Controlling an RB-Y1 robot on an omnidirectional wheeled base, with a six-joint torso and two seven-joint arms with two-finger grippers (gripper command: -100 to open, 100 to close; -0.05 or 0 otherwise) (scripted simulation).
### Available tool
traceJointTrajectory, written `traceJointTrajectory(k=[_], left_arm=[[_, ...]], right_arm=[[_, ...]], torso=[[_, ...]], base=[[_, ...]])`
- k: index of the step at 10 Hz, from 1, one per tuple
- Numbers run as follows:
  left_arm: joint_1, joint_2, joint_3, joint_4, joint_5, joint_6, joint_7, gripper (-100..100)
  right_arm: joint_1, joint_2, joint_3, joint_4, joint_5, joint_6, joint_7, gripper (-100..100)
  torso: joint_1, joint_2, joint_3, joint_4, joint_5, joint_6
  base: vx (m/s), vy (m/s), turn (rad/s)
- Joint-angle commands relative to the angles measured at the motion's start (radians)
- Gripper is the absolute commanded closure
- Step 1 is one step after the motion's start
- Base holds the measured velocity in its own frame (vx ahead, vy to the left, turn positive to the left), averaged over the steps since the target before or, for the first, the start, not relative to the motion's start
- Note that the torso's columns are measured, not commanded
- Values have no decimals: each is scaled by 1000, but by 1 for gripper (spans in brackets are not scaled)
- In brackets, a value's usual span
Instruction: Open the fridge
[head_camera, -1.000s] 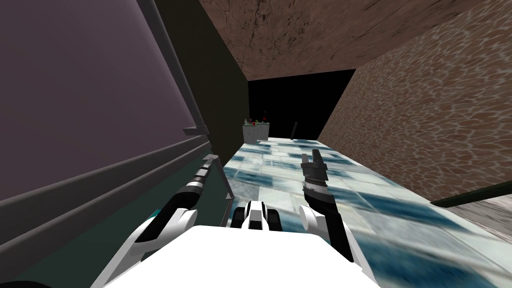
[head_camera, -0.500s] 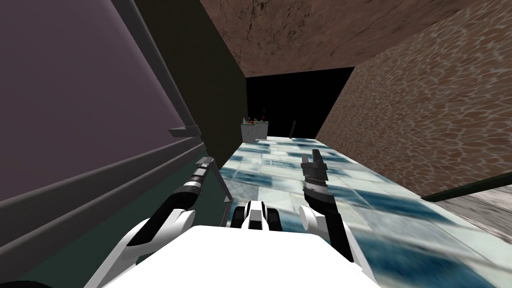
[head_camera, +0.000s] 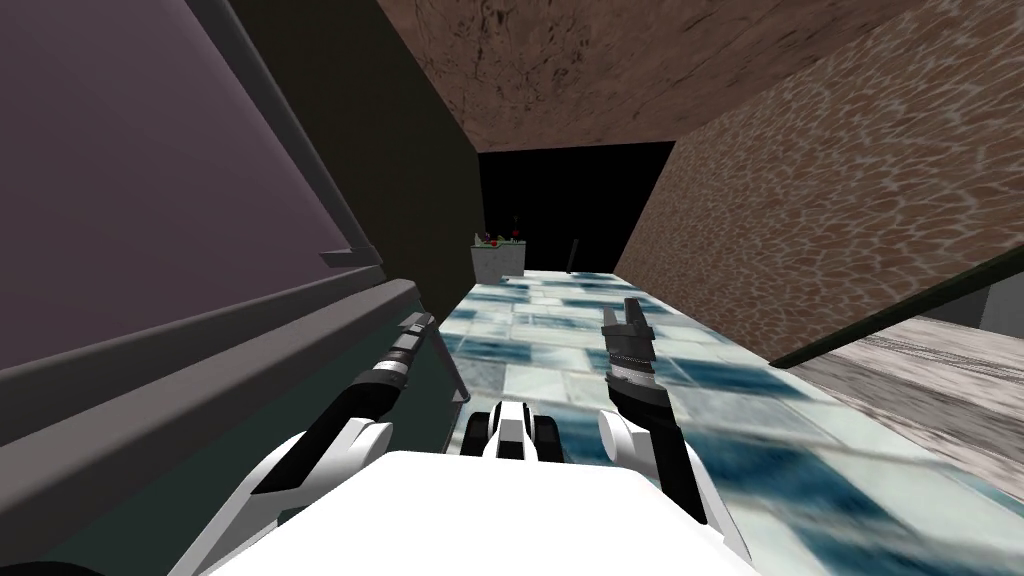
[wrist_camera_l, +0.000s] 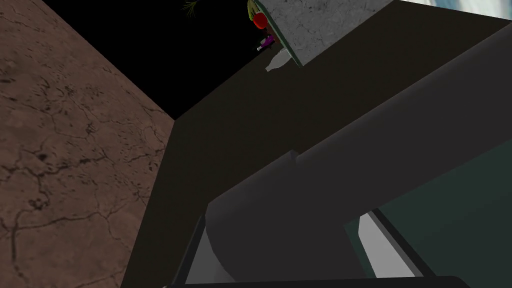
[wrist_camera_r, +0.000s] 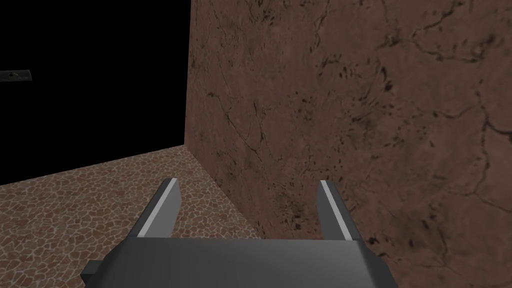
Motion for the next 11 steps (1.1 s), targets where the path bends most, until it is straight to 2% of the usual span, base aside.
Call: traceJointTrajectory(k=[1, 3, 5, 6, 7, 9, 10, 11], left_arm=[[12, 44, -33, -6, 22, 0, -7, 100], [16, 76, -61, -13, 37, -4, -12, 100], [21, 108, -88, -21, 53, -9, -18, 100], [22, 95, -83, -26, 46, -13, -16, 100], [21, 112, -104, -25, 53, -14, -18, 100], [15, 144, -135, -28, 63, -20, -23, 100], [15, 144, -135, -28, 63, -20, -23, 100], [12, 160, -150, -29, 68, -23, -25, 100]], right_arm=[[0, 0, 0, 0, 0, 0, 0, 0], [0, 0, 0, 0, 0, 0, 0, 0], [0, 0, 0, 0, 0, 0, 0, 0], [0, 0, 0, 0, 0, 0, 0, 0], [0, 0, 0, 0, 0, 0, 0, 0], [0, 0, 0, 0, 0, 0, 0, 0], [0, 0, 0, 0, 0, 0, 0, 0], [0, 0, 0, 0, 0, 0, 0, 0]], torso=[[1, 0, -1, 0, -1, 1], [7, 1, 0, 1, 1, 0], [2, -2, -2, 0, 0, 1], [2, -3, -3, 0, -1, 2], [10, -8, -6, 1, -1, -1], [2, -2, -1, 0, 0, 4], [0, -1, 0, 0, 0, 3], [5, 0, 0, 1, 0, 0]], base=[[-241, -238, -143], [-230, -226, -182], [-217, -273, -139], [-113, -124, -48], [-127, -90, -99], [-212, -142, -158], [-223, -116, -91], [-227, -120, -119]])
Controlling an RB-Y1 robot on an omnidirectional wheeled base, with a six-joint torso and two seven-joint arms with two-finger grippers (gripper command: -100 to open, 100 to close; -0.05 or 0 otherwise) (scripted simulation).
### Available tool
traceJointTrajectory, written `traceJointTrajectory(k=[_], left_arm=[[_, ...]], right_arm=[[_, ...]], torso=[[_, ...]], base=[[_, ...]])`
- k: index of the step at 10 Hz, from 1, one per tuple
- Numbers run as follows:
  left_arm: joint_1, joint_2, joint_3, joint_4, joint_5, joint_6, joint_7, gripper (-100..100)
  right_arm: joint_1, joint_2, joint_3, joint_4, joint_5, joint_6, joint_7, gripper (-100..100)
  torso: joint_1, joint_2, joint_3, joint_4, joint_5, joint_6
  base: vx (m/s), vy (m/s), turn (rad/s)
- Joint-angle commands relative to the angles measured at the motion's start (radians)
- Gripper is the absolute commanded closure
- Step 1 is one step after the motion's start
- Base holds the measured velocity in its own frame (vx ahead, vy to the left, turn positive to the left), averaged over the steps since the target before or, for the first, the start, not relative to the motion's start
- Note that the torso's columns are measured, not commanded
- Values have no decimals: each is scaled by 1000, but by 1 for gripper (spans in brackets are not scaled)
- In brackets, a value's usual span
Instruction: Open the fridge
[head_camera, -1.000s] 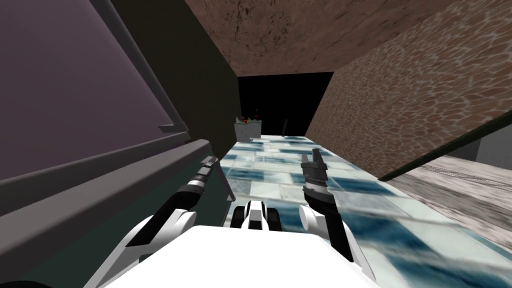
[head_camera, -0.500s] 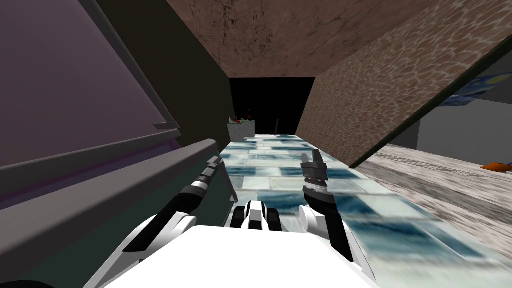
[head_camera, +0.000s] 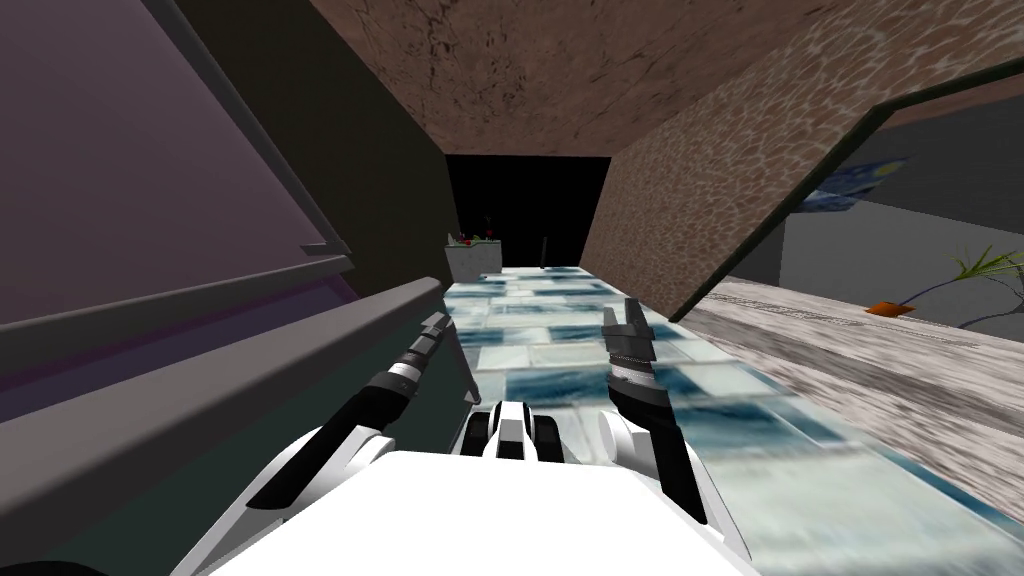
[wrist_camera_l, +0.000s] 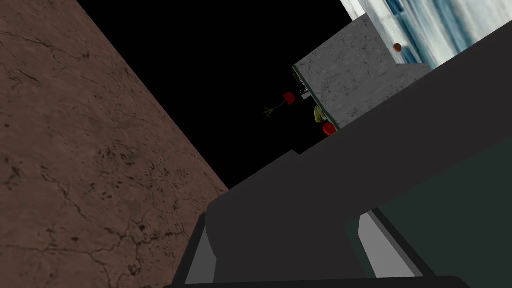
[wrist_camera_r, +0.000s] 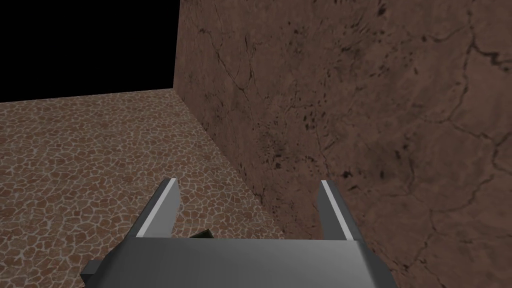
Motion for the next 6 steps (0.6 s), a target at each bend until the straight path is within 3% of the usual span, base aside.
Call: traceJointTrajectory(k=[1, 6], left_arm=[[-10, 33, -34, 2, 9, 2, -7, 100], [-23, 97, -95, -4, 28, -10, -17, 100]], right_arm=[[0, 0, 0, 0, 0, 0, 0, 0], [0, 0, 0, 0, 0, 0, 0, 0]], torso=[[2, 2, 2, 0, 1, -1], [3, 0, 0, -1, 1, 0]], base=[[-227, -151, -128], [-231, -162, -129]])
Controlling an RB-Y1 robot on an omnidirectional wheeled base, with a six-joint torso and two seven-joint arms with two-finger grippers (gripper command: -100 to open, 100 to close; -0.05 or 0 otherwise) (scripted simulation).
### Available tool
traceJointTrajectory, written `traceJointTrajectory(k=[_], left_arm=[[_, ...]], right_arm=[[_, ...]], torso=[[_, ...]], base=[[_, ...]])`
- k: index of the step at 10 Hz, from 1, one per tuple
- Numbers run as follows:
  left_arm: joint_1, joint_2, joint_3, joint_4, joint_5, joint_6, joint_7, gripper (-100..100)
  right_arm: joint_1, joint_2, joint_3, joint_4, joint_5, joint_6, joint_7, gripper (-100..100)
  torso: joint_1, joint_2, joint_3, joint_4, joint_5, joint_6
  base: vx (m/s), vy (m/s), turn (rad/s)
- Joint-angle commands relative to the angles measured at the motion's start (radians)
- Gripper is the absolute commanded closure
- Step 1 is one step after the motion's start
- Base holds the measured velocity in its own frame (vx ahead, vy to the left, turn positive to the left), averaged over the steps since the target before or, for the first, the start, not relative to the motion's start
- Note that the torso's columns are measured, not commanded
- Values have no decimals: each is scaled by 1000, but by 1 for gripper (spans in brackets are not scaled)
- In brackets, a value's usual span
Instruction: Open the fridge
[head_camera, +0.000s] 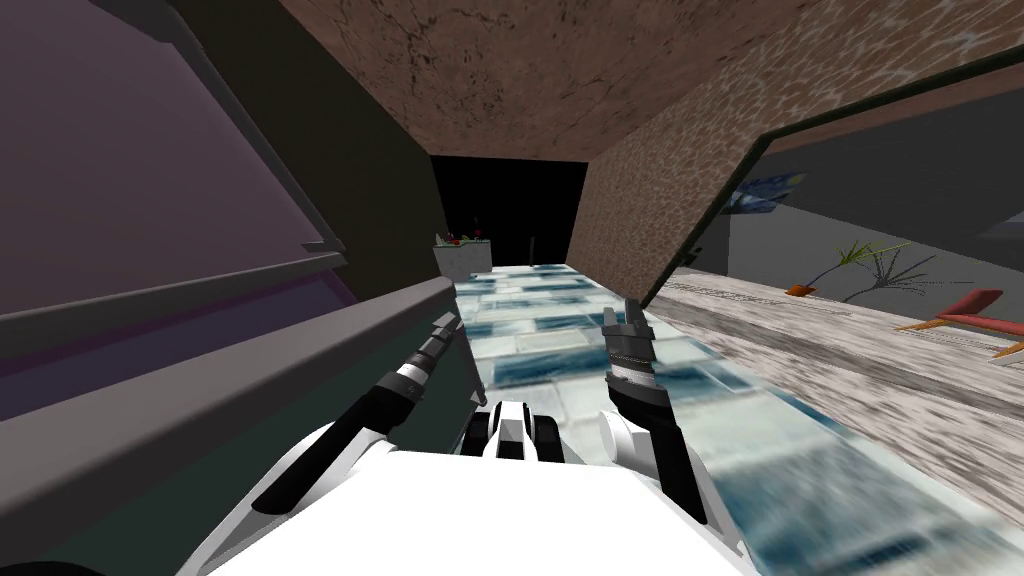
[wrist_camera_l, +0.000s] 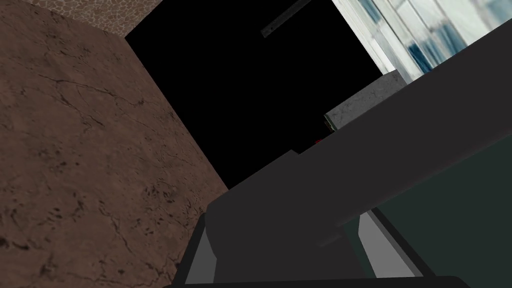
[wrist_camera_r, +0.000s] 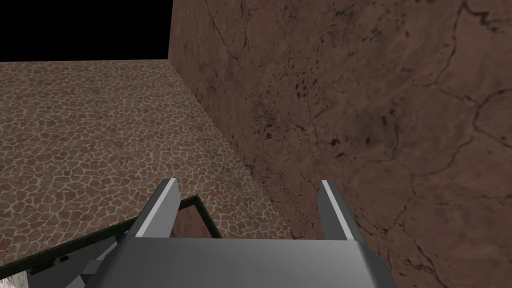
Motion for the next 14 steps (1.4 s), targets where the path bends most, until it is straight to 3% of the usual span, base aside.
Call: traceJointTrajectory(k=[1, 2, 4, 8, 13, 14], left_arm=[[-9, 41, -40, 1, 11, -1, -9, 100], [-11, 28, -29, -2, 7, -3, -7, 100], [-27, 59, -68, 1, 15, -3, -7, 100], [-45, 89, -100, 1, 21, -6, -8, 100], [-80, 148, -164, 1, 33, -12, -10, 100], [-117, 142, -139, 0, 47, 21, 4, -100]], right_arm=[[0, 0, 0, 0, 0, 0, 0, 0], [0, 0, 0, 0, 0, 0, 0, 0], [0, 0, 0, 0, 0, 0, 0, 0], [0, 0, 0, 0, 0, 0, 0, 0], [0, 0, 0, 0, 0, 0, 0, 0], [0, 0, 0, 0, 0, 0, 0, 0]], torso=[[-3, 0, 1, -1, 0, 1], [-8, -2, 0, -3, -1, 2], [1, -8, -7, 0, -1, 2], [-3, 0, 1, -1, 0, 2], [2, -3, -1, 0, 0, -3], [-1, -2, -1, -1, 0, -1]], base=[[-287, -233, -136], [-140, -123, -41], [-190, -65, -140], [-227, -83, -110], [-230, -94, -112], [-135, -70, -43]])
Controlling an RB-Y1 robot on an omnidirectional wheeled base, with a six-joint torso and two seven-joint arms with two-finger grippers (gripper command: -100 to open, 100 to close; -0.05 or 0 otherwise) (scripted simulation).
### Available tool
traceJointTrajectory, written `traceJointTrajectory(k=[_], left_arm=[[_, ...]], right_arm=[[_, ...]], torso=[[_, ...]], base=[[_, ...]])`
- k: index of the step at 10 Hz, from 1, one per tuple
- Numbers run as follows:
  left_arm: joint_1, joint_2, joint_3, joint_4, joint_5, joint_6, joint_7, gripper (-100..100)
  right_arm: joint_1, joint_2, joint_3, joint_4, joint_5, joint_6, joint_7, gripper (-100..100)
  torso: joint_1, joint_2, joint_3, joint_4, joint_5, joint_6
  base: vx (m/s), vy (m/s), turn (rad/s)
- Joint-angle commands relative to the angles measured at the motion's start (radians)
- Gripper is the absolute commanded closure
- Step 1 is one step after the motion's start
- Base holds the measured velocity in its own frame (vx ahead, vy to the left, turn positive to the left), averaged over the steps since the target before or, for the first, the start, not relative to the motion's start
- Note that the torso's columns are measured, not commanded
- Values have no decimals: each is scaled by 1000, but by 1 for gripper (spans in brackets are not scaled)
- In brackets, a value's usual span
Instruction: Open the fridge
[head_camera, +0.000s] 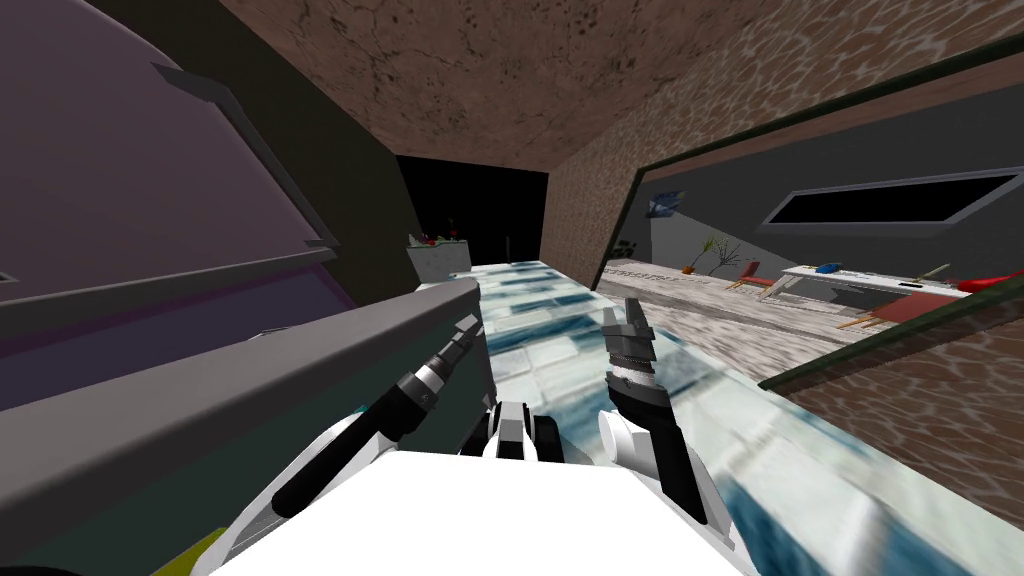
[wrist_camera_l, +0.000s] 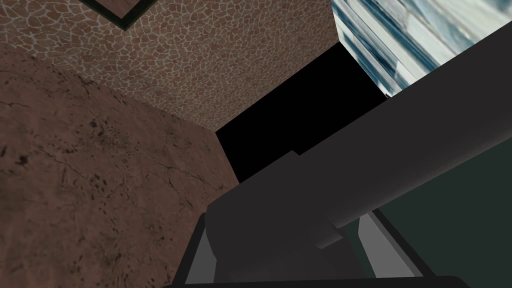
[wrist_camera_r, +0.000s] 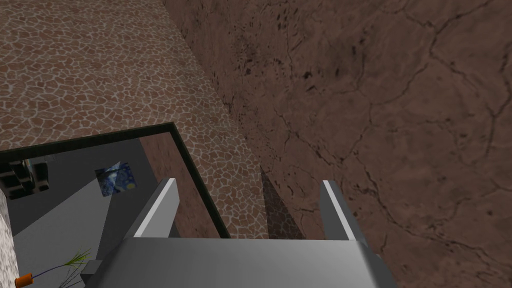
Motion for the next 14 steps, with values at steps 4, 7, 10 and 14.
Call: traceJointTrajectory(k=[4, 7, 10, 14], left_arm=[[-146, 20, 75, 10, 60, 130, 50, -100], [-218, 30, 113, 14, 91, 195, 76, -100], [-290, 40, 150, 19, 121, 259, 101, -100], [-363, 50, 188, 24, 151, 324, 126, -100]], right_arm=[[1, 0, 0, 0, 0, 0, 0, 0], [0, 0, 0, 0, 0, 0, 0, 0], [0, 0, 0, 0, 0, 0, 0, 0], [1, 0, 0, 0, 0, 0, 0, 0]], torso=[[-3, -3, -3, 2, -2, 2], [-10, 5, 1, 6, -5, 4], [-11, 7, 1, 10, -7, 4], [-15, 14, 5, 17, -10, 5]], base=[[-27, 3, -18], [-47, -15, -18], [-49, -13, -21], [-33, -7, -9]])
